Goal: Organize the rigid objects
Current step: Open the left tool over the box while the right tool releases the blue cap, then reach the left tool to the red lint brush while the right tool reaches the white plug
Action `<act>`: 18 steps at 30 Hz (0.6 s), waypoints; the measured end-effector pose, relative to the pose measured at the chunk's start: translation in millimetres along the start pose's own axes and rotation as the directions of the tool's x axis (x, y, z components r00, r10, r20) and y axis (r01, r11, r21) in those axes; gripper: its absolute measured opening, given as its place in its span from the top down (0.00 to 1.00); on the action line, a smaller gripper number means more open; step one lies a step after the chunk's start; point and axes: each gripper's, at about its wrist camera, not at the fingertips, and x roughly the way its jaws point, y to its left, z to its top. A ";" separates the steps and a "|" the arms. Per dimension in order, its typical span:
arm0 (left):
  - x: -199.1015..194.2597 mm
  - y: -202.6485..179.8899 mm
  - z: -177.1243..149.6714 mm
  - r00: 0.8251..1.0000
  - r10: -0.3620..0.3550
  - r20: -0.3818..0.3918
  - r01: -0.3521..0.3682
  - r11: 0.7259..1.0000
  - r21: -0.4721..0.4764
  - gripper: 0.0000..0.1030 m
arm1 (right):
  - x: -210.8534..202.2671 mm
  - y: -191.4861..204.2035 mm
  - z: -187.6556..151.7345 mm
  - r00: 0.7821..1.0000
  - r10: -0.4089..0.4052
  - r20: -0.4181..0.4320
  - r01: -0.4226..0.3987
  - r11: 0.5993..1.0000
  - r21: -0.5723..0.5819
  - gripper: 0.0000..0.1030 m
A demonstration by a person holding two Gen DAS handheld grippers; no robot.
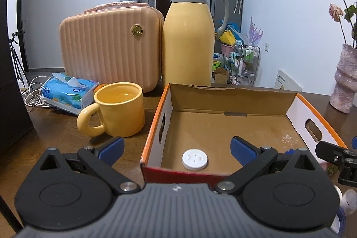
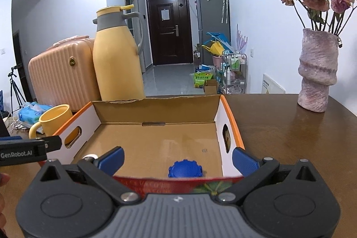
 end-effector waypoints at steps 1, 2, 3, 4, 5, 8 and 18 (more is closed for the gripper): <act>-3.3 0.3 -1.9 1.000 -0.001 0.002 0.001 1.000 0.003 0.00 | -3.5 0.3 -1.7 1.000 -0.001 0.002 0.001 1.000 -0.001 0.00; -7.7 0.6 -4.0 1.000 -0.003 0.005 0.003 1.000 0.008 0.00 | -7.4 0.9 -3.4 1.000 -0.002 0.006 0.002 1.000 -0.003 0.00; -12.1 1.2 -6.0 1.000 -0.004 0.007 0.004 1.000 0.010 0.00 | -11.4 1.2 -4.8 1.000 -0.002 0.010 0.002 1.000 -0.004 0.00; -16.3 2.1 -7.7 1.000 -0.008 0.007 0.008 1.000 0.011 0.00 | -16.0 1.7 -6.4 1.000 -0.002 0.014 0.002 1.000 -0.004 0.00; -20.8 3.0 -9.8 1.000 -0.015 0.006 0.015 1.000 0.012 0.00 | -20.5 2.1 -8.1 1.000 -0.002 0.018 0.002 1.000 -0.005 0.00; -31.6 5.0 -16.3 1.000 -0.022 0.004 0.022 1.000 0.011 0.00 | -34.1 4.2 -14.4 1.000 -0.002 0.027 0.003 1.000 -0.009 0.00; -68.2 9.7 -42.9 0.997 -0.064 -0.031 0.065 0.997 0.034 0.00 | -77.4 9.1 -43.1 1.000 -0.007 0.029 0.008 0.999 -0.052 0.00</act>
